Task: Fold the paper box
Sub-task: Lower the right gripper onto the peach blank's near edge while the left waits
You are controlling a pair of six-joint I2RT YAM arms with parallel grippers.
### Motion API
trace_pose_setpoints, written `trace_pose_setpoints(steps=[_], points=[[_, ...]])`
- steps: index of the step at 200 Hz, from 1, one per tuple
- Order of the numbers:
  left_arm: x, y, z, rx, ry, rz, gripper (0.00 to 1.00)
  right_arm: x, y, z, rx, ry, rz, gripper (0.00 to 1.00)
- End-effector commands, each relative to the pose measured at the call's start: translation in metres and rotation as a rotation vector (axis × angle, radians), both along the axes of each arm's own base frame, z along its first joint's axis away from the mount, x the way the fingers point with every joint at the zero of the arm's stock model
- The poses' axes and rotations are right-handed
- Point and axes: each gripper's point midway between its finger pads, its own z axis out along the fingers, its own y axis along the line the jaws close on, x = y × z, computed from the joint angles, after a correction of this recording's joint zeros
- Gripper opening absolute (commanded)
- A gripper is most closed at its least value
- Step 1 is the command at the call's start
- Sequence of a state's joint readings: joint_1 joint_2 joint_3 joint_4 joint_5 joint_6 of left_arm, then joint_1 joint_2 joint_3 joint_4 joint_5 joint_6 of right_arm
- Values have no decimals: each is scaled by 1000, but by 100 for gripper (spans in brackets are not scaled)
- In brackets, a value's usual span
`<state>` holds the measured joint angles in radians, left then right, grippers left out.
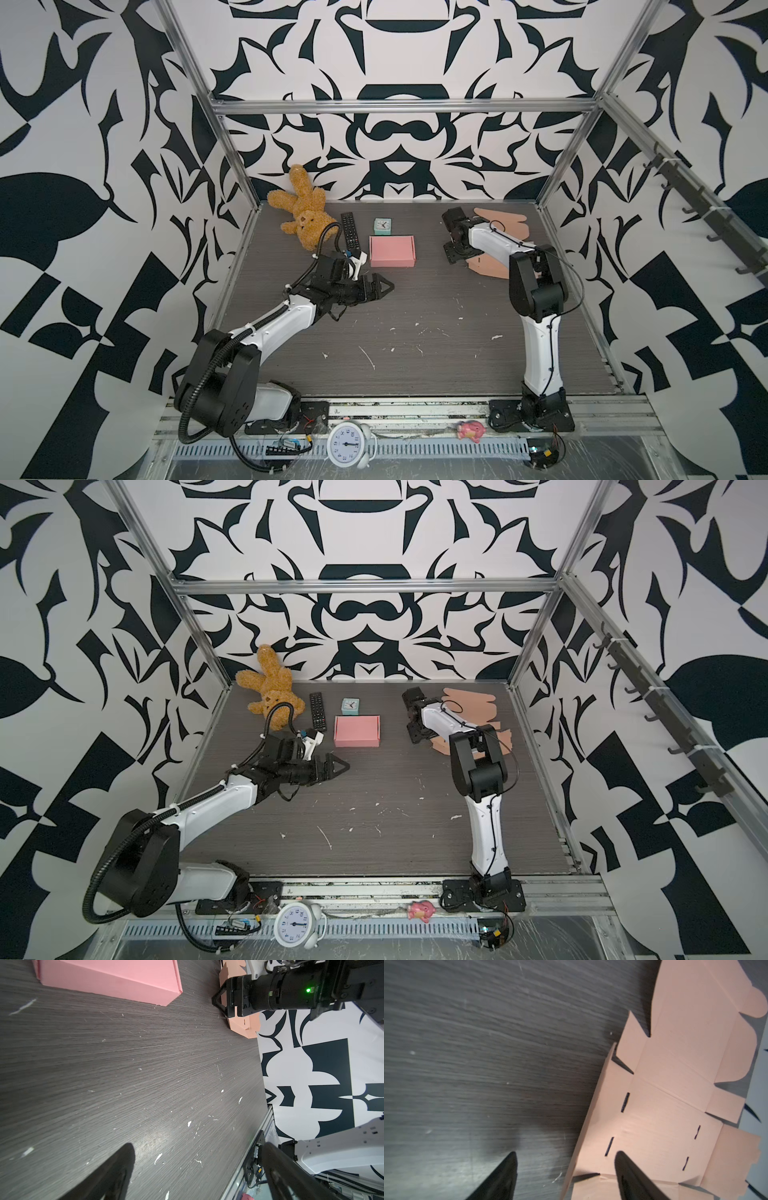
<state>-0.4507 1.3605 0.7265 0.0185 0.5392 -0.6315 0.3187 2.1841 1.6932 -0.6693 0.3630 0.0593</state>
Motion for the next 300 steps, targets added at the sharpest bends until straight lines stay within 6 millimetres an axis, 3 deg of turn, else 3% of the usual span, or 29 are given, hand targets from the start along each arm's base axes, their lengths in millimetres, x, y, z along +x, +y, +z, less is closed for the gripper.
trace_pose_setpoints(steps=[1,113,185,300], points=[[-7,-2,-10,10,14,-21,98,14,-5,20,-8,-62,-19,66],[-15,-11,-33,-6,67,-34,98,13,-10,23,-16,-98,-32,35],[-17,-15,-29,-17,57,-52,98,6,-15,26,-33,-102,-48,18],[-27,-10,-20,-33,42,-39,98,-18,-25,56,-29,-118,-78,1]])
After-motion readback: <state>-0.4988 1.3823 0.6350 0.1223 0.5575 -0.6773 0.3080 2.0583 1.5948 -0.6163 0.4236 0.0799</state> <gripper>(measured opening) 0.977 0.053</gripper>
